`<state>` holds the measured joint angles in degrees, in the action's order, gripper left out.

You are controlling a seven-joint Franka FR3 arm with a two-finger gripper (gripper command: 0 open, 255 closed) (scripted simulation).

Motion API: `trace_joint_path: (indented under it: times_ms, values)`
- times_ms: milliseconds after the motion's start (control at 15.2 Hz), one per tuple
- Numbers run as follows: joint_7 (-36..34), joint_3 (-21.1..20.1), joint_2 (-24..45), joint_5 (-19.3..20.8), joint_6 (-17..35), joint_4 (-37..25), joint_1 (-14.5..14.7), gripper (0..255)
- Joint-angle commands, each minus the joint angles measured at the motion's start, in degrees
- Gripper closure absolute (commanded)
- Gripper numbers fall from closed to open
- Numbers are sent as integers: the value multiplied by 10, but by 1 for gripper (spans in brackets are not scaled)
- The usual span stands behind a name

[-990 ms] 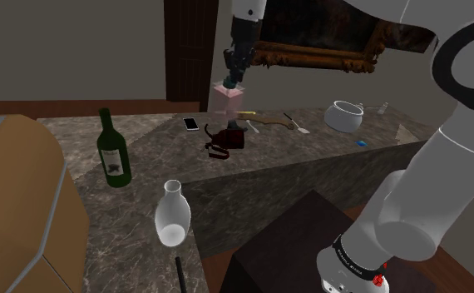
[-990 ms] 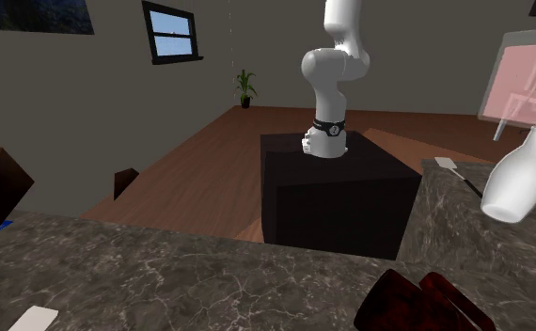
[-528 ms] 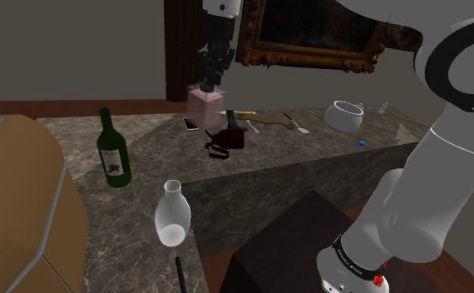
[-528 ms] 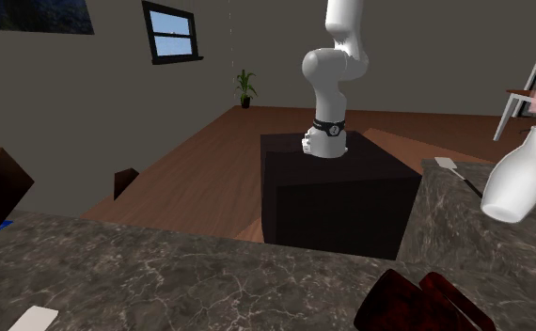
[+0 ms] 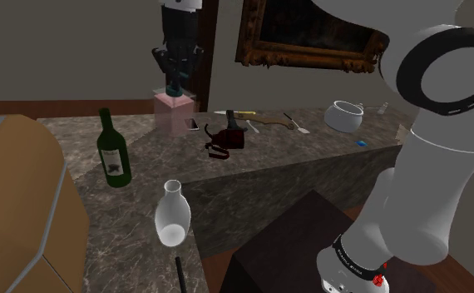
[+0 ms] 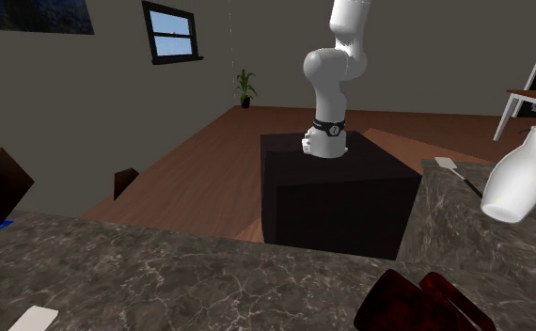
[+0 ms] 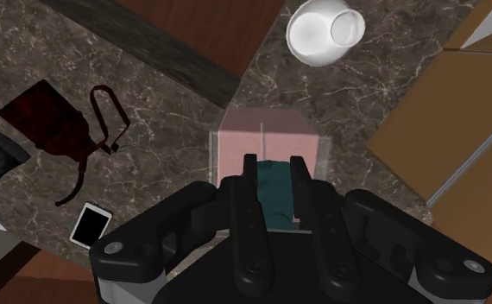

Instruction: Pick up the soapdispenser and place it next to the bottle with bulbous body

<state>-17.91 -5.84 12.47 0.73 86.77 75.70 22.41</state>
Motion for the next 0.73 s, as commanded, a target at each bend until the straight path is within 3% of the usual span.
trace_joint_path:
  times_ms: [0,330,528,660]
  values:
    - [-23,-8,25,4,-9,-35,15,255]
    - [-80,-26,117,20,-53,-169,63,255]
    - [-109,-31,198,33,-102,-299,98,255]
    - [-109,-31,178,30,-73,-251,94,255]
